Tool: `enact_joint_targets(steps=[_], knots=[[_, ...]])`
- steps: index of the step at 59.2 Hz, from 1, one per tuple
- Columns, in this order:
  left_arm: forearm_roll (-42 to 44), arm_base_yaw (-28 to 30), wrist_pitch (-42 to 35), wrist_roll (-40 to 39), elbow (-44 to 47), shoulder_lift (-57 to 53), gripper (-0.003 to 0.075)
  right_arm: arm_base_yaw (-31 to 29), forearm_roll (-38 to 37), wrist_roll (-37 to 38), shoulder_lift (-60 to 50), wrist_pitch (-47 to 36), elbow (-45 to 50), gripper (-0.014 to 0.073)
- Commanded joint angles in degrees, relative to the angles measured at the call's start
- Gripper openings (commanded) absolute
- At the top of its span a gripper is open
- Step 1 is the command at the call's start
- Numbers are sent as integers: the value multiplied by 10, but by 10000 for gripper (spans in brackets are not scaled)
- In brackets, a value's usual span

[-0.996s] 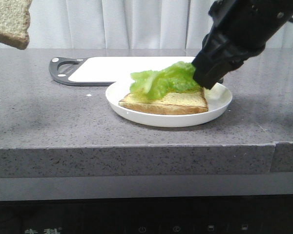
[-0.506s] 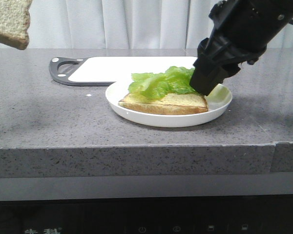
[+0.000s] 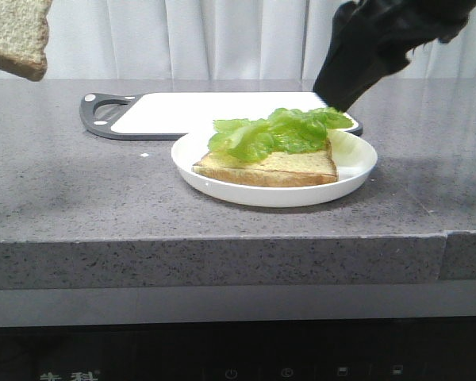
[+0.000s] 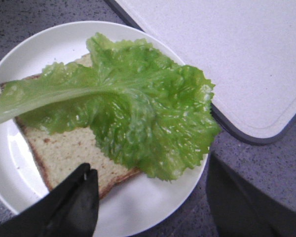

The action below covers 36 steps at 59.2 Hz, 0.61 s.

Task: Left arm grabs bread, right arm adds lettuce
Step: 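Lay the lettuce on the bottom bread slice and open the right gripper, then raise the right gripper away from the plate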

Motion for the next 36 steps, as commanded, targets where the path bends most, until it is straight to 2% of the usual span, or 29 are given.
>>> enact_joint_targets(steps=[1,3,8,10,15,19,36], knots=[[6,-2,-37,-6,-16,-1,-21,-4,5,1,-47,-6,-18,395],[5,-2,-37,-6,-16,-1,-20,-4,5,6,-55,0,-18,348],[-6,-2,-37,-6,-16,-1,-21,-4,5,24,-80,7,-14,171],[-13,-2,-37,-6,-16,-1,-21,-4,5,27,-95,5,-9,76],[-27,-2,-37,-6,-16,-1,-21,-4,6,43,-129,-2,6,-78],[-37,-2,-38,-6,-16,-1,-21,-4,6,68,-161,-14,27,-53],[-125,-2,-34,-6,-42,48,-21,-4,11,158,-351,-103,157,-54]])
